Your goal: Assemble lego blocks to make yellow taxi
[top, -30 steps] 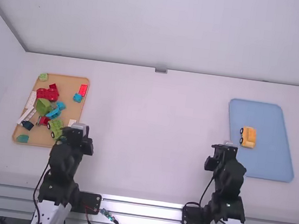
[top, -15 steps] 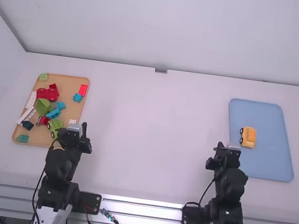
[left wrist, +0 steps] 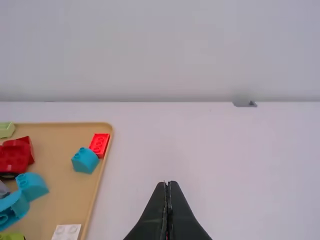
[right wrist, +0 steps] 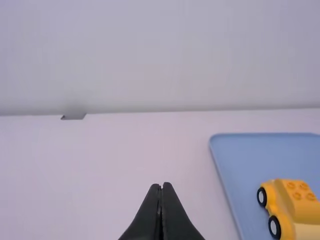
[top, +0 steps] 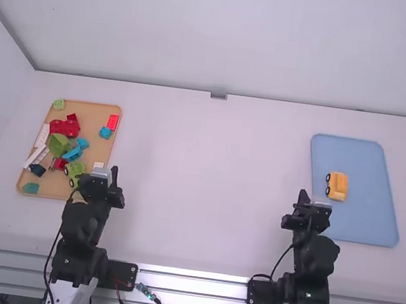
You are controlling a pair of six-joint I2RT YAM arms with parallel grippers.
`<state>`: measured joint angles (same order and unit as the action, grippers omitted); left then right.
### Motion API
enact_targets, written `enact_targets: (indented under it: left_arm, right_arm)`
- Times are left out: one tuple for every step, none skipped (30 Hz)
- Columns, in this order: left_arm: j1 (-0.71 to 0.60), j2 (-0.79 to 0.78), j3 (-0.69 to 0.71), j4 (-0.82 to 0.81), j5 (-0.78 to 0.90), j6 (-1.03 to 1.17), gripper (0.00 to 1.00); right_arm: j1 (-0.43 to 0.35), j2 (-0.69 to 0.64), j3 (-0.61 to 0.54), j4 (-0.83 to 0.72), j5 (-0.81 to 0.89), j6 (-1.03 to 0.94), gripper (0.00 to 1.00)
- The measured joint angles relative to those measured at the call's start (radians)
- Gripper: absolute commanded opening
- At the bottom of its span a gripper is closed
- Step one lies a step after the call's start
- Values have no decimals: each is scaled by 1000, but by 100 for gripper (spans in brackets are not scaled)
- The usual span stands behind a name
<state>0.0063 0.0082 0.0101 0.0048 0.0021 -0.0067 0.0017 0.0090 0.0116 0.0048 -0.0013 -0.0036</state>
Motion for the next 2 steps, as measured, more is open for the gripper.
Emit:
enact_targets:
  left_arm:
    - [0, 0, 0, 0, 0, 1, 0]
    - [0, 0, 0, 0, 0, 0, 0]
  right_arm:
    - [0, 0, 0, 0, 0, 0, 0]
    - [0, 0, 0, 0, 0, -2, 0]
